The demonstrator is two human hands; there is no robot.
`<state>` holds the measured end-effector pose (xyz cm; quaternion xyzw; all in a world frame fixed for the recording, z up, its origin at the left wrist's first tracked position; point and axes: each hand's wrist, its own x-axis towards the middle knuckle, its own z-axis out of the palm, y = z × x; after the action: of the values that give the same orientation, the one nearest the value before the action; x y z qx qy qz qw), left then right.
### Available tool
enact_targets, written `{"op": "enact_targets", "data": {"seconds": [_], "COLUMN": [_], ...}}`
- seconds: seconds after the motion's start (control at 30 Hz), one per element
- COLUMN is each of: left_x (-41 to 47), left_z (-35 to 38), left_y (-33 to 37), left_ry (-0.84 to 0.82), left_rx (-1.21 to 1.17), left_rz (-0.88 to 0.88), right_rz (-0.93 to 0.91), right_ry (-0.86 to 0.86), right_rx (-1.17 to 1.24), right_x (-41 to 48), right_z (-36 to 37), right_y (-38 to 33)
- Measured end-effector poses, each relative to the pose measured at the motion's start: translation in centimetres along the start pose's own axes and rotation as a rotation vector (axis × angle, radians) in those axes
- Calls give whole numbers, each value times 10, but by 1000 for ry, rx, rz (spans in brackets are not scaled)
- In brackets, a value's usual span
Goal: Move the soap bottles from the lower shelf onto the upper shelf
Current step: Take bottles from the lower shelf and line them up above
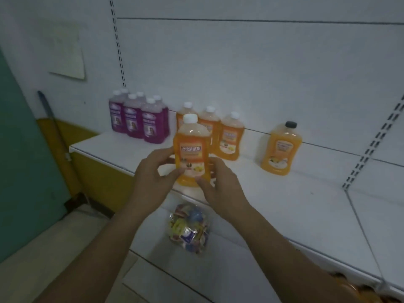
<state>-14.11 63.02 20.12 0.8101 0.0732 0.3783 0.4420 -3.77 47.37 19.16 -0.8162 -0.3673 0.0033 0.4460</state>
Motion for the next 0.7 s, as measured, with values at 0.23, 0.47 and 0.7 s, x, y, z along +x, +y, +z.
{"op": "enact_targets", "data": {"seconds": [0.23, 0.47, 0.7], "left_x": [95, 143, 163], "left_z": [-6, 1, 9], "left_y": [-100, -130, -144], "left_ry": [-91, -100, -111], "left_rx": [102, 59, 37], "left_rz": [-28, -48, -121], "right_rz": [3, 61, 179], "right_ry": [-47, -1, 44], "right_rx": [2, -40, -129], "right_x": [117, 167, 191], "right_z": [63, 87, 95], "right_y": [16, 24, 20]}}
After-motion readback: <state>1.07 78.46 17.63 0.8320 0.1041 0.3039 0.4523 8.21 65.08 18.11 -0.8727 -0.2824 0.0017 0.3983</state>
